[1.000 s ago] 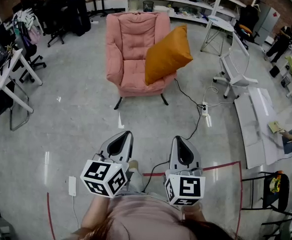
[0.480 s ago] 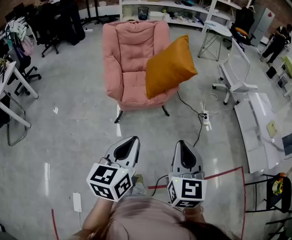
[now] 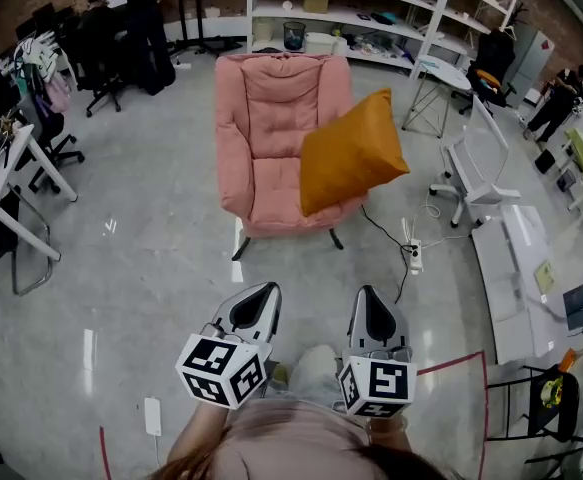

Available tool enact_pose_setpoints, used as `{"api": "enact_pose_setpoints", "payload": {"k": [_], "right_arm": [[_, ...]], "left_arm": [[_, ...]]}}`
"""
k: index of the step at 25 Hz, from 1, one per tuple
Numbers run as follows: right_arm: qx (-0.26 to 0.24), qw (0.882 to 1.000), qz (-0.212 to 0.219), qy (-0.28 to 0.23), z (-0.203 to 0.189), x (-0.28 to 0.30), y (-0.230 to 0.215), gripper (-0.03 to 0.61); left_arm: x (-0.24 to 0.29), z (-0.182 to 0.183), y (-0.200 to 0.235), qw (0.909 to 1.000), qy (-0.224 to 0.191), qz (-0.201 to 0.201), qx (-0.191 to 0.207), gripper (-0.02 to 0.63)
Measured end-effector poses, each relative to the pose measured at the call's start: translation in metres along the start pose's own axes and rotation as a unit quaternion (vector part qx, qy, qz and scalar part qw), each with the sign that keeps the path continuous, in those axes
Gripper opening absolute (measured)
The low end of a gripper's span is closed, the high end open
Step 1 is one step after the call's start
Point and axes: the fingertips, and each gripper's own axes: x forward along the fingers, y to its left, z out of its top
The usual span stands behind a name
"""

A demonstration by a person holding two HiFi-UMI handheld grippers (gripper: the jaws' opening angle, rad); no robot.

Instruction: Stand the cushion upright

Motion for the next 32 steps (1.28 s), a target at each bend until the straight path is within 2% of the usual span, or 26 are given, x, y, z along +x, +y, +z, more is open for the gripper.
{"api": "enact_pose_setpoints", "payload": {"k": [11,24,32], "right_arm": [[0.024,1.0,0.0,0.003,0.002,0.076,-0.033,0.017],[0.041,0.999,0.007,0.007,0.023,0.185,-0.121,0.017],[0.05,0.999,0.008,0.003,0.032,0.249,-0.188,0.017]], "left_arm": [[0.075,0.019,0.024,0.9999,0.009,0.005,0.006,-0.003],[0.209,0.064,0.011,0.9997,0.006,-0.018,0.016,-0.003],[0.3,0.081,0.005,0.9996,0.008,-0.015,0.024,-0.003]]}}
